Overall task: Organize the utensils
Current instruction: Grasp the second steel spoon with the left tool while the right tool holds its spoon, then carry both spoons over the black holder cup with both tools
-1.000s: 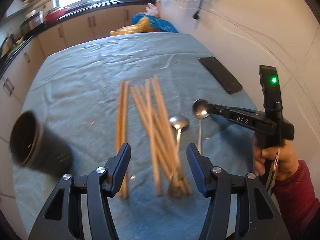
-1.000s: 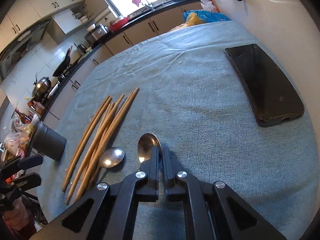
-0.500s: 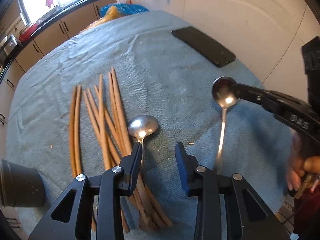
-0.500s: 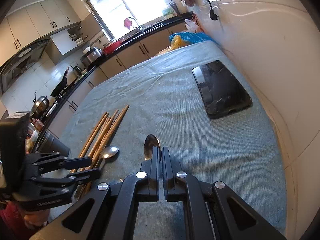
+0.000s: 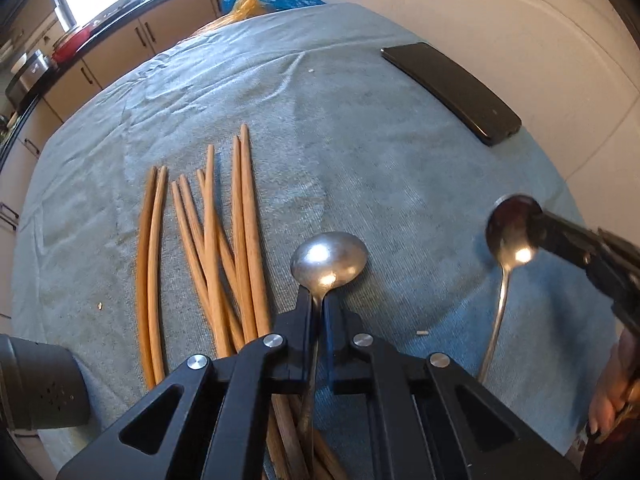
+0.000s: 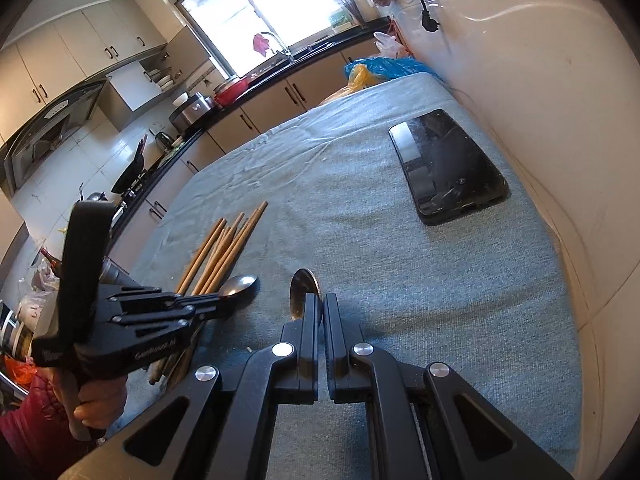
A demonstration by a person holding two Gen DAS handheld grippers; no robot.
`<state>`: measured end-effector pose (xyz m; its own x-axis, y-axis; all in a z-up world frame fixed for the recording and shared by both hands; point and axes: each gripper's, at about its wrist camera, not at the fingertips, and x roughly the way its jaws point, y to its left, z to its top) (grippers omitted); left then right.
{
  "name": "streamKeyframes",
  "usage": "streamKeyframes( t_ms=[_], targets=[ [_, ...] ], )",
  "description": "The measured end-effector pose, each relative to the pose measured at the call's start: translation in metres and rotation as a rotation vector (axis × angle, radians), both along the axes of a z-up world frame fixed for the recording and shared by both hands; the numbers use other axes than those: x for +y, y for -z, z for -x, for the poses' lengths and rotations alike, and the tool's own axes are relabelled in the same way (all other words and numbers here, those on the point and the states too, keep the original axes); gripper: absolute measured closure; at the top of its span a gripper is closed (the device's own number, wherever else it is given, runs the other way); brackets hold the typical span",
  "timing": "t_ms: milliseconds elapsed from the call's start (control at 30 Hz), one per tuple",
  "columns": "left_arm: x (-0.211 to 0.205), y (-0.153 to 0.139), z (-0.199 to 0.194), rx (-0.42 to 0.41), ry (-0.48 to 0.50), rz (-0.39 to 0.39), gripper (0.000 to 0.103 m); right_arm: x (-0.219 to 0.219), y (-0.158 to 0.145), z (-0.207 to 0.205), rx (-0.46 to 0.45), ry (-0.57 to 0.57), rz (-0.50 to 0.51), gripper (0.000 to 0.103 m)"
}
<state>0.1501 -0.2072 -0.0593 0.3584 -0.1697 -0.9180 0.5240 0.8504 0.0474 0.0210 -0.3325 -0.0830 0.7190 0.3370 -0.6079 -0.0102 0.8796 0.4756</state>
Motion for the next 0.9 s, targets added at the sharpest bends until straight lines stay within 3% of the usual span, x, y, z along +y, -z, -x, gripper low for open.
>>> streamKeyframes(
  t_ms=[167,433,900],
  targets=[
    [0.009,-0.016,0.007,-0.058,-0.010,0.067,0.098,0.005,-0.006,0.004,-0.012,0.001,0.008,0.100],
    [0.039,-0.070,0.026,-0.198,-0.044,0.208,0.098,0.023,-0.034,0.015,-0.084,-0.003,0.071,0.100],
    [0.085,-0.115,0.052,-0.273,-0.092,0.283,0.099,0.069,-0.086,0.035,-0.244,0.014,0.257,0.100]
  ],
)
